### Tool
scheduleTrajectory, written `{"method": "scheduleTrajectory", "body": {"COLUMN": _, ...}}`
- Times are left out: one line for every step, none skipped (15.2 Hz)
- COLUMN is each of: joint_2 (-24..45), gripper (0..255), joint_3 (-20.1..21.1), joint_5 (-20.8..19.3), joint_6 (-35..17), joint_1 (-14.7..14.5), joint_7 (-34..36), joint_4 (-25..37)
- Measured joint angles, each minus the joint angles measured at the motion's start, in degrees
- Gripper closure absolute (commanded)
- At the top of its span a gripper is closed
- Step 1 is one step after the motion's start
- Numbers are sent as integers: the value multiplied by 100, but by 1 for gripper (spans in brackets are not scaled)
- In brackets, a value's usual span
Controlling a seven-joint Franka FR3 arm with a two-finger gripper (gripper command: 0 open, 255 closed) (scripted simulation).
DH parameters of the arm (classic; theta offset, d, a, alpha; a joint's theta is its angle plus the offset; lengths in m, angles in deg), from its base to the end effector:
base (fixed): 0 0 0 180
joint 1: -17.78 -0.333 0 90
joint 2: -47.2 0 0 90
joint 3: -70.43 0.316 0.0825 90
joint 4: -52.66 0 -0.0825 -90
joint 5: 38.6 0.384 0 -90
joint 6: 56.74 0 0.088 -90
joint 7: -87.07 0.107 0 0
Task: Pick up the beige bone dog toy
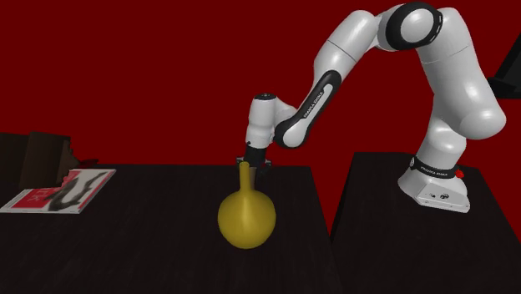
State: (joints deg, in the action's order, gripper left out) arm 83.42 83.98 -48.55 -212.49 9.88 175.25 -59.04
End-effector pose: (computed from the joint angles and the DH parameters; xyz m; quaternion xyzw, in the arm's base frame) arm 0.5874 0.2313 0.1742 -0.8580 0.5067 -0.0252 0.0806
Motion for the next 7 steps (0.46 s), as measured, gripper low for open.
{"method": "scheduleTrajectory", "body": {"joint_2": -59, "gripper": 255, "joint_3": 19, "joint_5": 15, "joint_6": 44, "joint_1": 15, "joint_7": -9, "joint_4": -15}}
{"method": "scheduleTrajectory", "body": {"joint_2": -127, "gripper": 255, "joint_3": 39, "joint_5": 32, "joint_6": 97, "joint_1": 25, "joint_7": -12, "joint_4": -31}}
{"method": "scheduleTrajectory", "body": {"joint_2": -190, "gripper": 255, "joint_3": 57, "joint_5": 47, "joint_6": 144, "joint_1": 32, "joint_7": -12, "joint_4": -48}}
{"method": "scheduleTrajectory", "body": {"joint_2": -246, "gripper": 255, "joint_3": 76, "joint_5": 65, "joint_6": 178, "joint_1": 59, "joint_7": -34, "joint_4": -69}}
{"method": "scheduleTrajectory", "body": {"joint_2": -298, "gripper": 255, "joint_3": 92, "joint_5": 81, "joint_6": 227, "joint_1": 70, "joint_7": -39, "joint_4": -72}}
{"method": "scheduleTrajectory", "body": {"joint_2": -358, "gripper": 255, "joint_3": 111, "joint_5": 98, "joint_6": 283, "joint_1": 79, "joint_7": -44, "joint_4": -78}}
{"method": "scheduleTrajectory", "body": {"joint_2": -407, "gripper": 255, "joint_3": 126, "joint_5": 111, "joint_6": 311, "joint_1": 89, "joint_7": -49, "joint_4": -97}}
